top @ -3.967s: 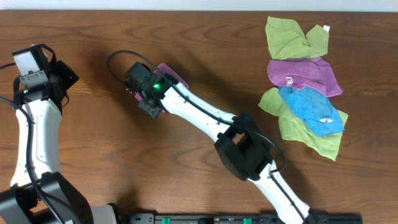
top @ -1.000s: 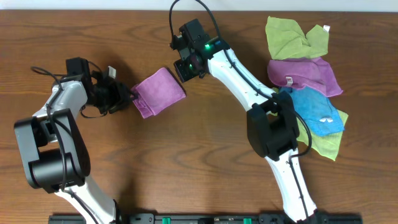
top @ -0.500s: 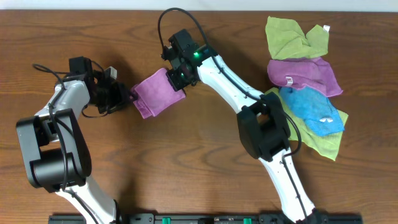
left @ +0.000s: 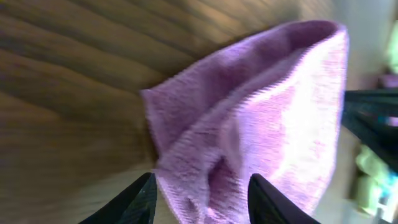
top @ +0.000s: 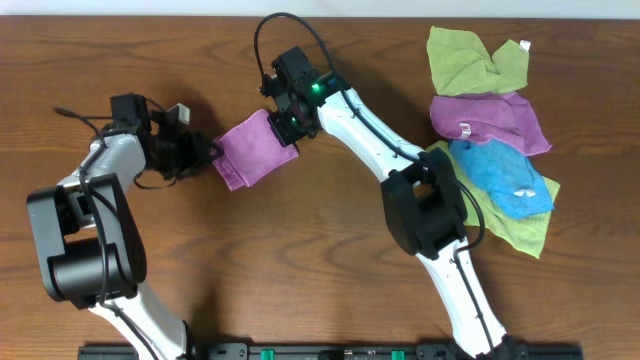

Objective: Fold the cloth
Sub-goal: 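Release the right gripper and carry the bundle to the far-left with the left gripper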

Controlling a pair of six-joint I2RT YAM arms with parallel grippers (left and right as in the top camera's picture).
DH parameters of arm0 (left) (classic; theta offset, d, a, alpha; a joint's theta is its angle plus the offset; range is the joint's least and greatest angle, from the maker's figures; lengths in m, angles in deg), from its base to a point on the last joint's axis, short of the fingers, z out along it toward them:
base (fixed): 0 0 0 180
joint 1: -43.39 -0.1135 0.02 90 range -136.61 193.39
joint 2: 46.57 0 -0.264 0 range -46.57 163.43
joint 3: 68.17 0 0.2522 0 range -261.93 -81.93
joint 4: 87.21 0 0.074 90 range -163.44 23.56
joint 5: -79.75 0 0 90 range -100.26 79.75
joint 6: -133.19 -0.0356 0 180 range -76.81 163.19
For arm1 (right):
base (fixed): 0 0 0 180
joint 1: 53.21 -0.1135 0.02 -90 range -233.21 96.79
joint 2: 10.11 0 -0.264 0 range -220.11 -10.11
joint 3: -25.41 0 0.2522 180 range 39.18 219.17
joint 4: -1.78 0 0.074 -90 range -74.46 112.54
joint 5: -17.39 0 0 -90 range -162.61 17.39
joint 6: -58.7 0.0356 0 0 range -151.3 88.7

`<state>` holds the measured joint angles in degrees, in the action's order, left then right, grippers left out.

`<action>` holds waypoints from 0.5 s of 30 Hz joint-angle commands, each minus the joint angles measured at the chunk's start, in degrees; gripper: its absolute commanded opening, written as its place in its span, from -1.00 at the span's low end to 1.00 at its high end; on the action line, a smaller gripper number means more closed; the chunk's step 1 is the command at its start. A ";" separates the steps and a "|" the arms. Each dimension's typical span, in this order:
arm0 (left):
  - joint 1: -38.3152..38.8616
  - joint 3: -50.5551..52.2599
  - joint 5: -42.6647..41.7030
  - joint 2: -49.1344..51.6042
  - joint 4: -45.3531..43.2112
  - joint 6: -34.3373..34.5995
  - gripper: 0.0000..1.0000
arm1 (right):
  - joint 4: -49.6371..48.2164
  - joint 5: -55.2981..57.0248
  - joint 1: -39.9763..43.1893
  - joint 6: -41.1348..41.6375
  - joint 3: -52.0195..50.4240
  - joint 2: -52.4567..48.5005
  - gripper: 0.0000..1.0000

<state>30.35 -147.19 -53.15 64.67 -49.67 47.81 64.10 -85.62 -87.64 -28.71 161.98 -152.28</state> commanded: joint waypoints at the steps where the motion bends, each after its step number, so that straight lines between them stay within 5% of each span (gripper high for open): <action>1: -2.08 0.42 -9.77 0.96 -0.42 -1.20 -0.06 | 0.74 0.83 -0.26 0.79 0.09 -1.01 -0.98; 15: -4.94 7.96 -11.17 0.98 -4.44 -2.91 -0.02 | 0.52 2.69 -0.04 2.86 0.09 -1.01 -0.97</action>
<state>25.59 -140.32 -63.03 64.80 -53.28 45.95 65.00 -84.07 -87.64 -27.59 161.98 -152.28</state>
